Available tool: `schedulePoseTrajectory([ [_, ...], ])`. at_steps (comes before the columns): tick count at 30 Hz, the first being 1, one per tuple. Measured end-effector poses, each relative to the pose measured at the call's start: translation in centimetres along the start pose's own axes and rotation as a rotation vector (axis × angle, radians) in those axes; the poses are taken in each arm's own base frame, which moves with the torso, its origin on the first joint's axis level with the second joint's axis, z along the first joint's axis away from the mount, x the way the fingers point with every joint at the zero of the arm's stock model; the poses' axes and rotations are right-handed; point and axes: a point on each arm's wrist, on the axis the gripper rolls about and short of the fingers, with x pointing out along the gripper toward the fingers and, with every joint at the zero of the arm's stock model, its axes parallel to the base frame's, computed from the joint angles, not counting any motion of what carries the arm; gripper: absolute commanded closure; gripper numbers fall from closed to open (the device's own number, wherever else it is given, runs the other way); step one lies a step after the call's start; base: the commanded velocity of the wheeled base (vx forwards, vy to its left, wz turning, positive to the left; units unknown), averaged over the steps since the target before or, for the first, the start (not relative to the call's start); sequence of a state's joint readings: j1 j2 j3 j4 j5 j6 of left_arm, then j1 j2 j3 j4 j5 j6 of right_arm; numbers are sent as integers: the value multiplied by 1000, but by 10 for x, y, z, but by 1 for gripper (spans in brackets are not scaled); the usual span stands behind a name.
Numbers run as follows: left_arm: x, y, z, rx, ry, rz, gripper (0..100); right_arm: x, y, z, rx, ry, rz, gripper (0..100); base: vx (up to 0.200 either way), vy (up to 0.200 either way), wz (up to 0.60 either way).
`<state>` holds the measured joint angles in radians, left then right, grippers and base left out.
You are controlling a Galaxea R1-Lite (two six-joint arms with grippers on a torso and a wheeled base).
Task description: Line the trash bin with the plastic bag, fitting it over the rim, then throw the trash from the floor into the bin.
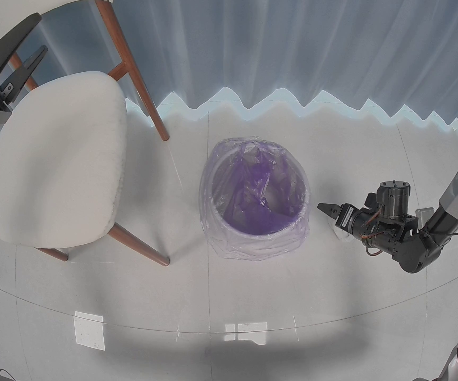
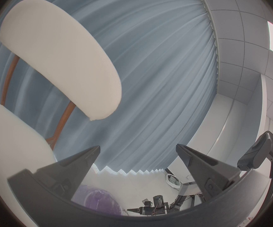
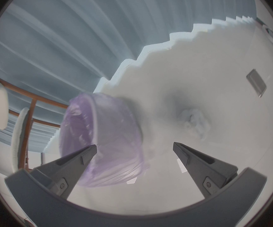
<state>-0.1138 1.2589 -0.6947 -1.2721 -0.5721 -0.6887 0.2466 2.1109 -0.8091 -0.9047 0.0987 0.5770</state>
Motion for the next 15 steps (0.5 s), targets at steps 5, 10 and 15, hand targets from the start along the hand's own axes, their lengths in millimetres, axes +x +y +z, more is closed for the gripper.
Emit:
schedulePoseTrajectory([
  [5,-3,-7,5,13,-3,-28,0,10,3,8,-54,-30,-58,0,0,-200,0],
  [10,-5,-11,7,18,-1,-41,0,22,-2,8,-93,-56,-120,0,0,-200,0],
  [15,-7,-13,8,22,-4,-44,0,35,-3,8,-102,-69,-128,0,0,-200,0],
])
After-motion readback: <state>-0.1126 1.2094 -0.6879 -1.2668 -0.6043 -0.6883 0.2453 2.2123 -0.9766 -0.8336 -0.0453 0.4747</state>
